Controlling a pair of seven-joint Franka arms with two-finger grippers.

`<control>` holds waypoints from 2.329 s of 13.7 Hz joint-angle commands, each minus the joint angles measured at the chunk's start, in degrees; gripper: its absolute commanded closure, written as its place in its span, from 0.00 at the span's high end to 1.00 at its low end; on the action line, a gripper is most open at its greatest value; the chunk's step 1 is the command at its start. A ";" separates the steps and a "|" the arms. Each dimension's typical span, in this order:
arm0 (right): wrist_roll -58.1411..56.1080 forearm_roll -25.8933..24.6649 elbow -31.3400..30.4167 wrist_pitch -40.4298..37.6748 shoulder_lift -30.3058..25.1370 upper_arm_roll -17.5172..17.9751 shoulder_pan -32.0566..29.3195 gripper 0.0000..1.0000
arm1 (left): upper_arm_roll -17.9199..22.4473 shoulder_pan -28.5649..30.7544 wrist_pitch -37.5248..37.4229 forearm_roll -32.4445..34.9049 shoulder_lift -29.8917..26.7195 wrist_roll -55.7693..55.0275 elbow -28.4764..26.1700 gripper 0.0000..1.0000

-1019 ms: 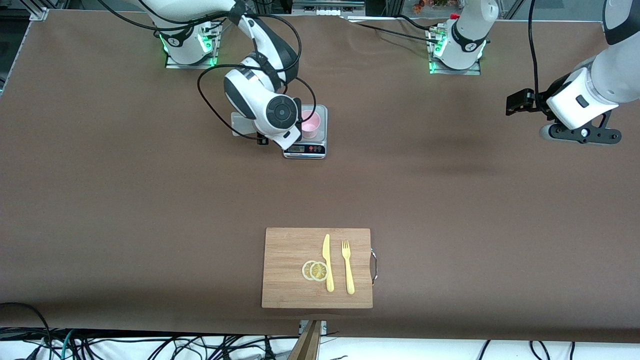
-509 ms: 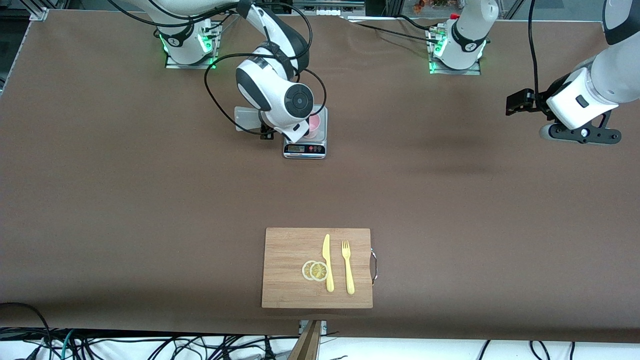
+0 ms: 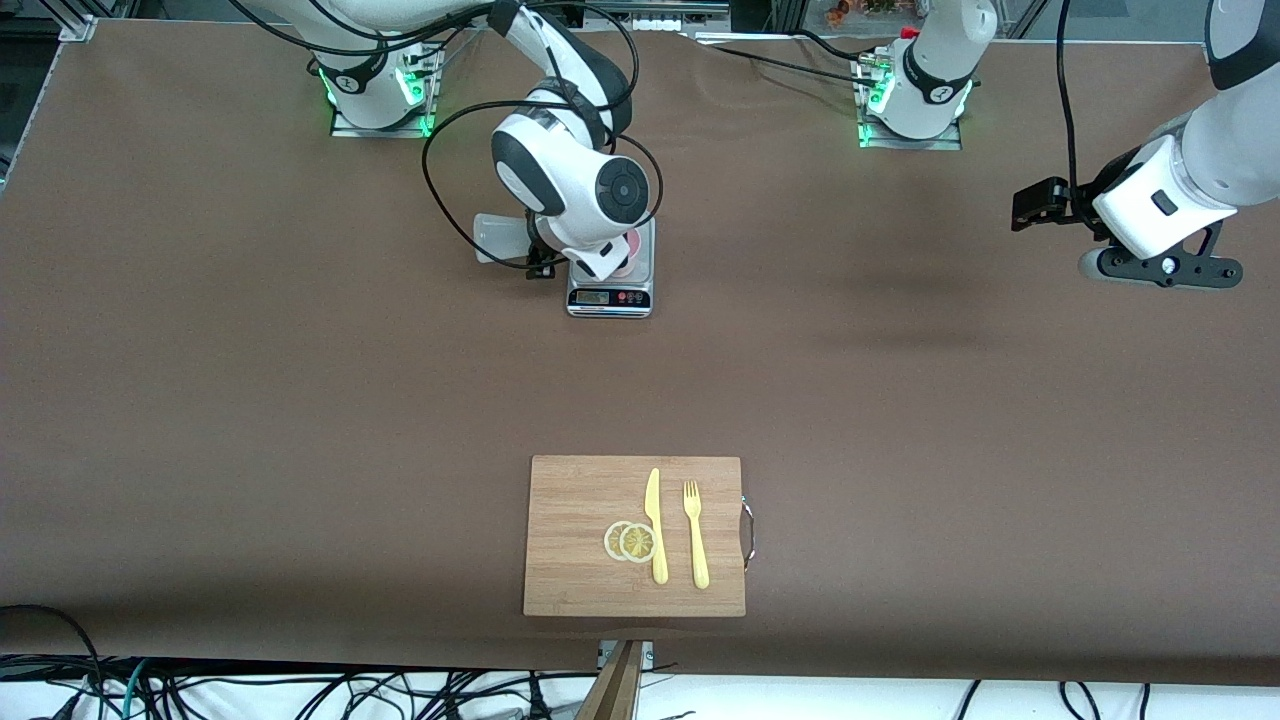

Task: Add sauce to pink cup with both arms
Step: 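Tilt the bottle nozzle over the pink cup with the right gripper, then carry the sauce bottle back beside its starting spot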

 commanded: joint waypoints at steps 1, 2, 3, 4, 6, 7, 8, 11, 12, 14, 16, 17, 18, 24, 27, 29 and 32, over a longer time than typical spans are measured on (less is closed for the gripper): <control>2.03 -2.59 2.37 -3.19 0.57 0.45 1.37 0.00 | 0.04 -0.24 0.06 0.66 0.53 1.18 1.09 1.00; 2.03 -2.68 2.89 -3.81 0.66 0.54 1.46 0.00 | 0.04 -0.24 0.06 0.58 0.53 1.18 1.09 1.00; 2.03 -3.38 3.07 -4.60 0.66 0.54 2.07 0.00 | 0.04 -0.24 0.06 0.58 0.53 1.18 1.09 1.00; 2.03 -4.17 3.07 -4.95 0.83 0.54 2.42 0.00 | 0.04 -0.24 0.06 0.58 0.53 1.18 1.09 1.00; 2.21 -4.36 3.25 -5.05 1.27 0.45 2.60 0.00 | 0.04 -0.24 0.06 0.66 0.53 1.18 1.09 1.00; 2.64 -4.62 3.33 -5.05 1.27 0.54 2.95 0.00 | 0.04 -0.24 0.06 0.58 0.53 1.09 1.09 1.00; 2.91 -4.79 3.51 -5.05 1.27 0.54 3.22 0.00 | 0.04 -0.24 0.06 0.66 0.53 1.18 1.09 1.00; 2.91 -5.23 4.83 -5.22 2.24 0.54 3.48 0.00 | -0.05 -0.24 0.06 0.58 0.53 1.18 1.09 1.00; 2.91 -5.93 5.00 -5.40 2.24 0.54 3.83 0.00 | -0.05 -0.24 0.06 0.58 0.53 1.18 1.09 1.00; 3.00 -6.29 5.36 -5.83 2.24 0.54 3.92 0.00 | -0.05 -0.24 0.06 0.58 0.53 1.18 1.09 1.00; 3.09 -5.94 5.27 -5.66 2.24 0.54 3.40 0.00 | 0.04 -0.24 0.06 0.58 0.53 1.18 1.09 1.00; 2.04 -5.76 5.36 -5.40 2.15 0.45 2.61 0.00 | 0.04 -0.24 0.06 0.58 0.53 1.18 1.09 1.00; -0.06 -4.37 5.36 -5.05 1.89 0.54 0.60 0.00 | 0.04 -0.24 0.06 0.58 0.53 1.18 1.09 1.00; -15.69 11.00 4.66 3.82 0.84 0.27 -10.39 0.00 | 0.04 -0.24 0.06 0.58 0.53 1.18 1.09 1.00; -28.33 20.83 1.77 8.83 -1.70 0.01 -18.55 0.00 | 0.04 -0.24 0.06 0.58 0.53 1.18 1.09 1.00; -35.29 27.17 0.70 9.72 -2.59 0.01 -24.26 0.00 | 0.04 -0.24 0.06 0.58 0.53 1.09 1.09 1.00; -46.61 35.95 -0.18 9.02 -2.59 -0.16 -32.70 0.00 | 0.04 -0.24 0.06 0.58 0.61 1.09 1.44 1.00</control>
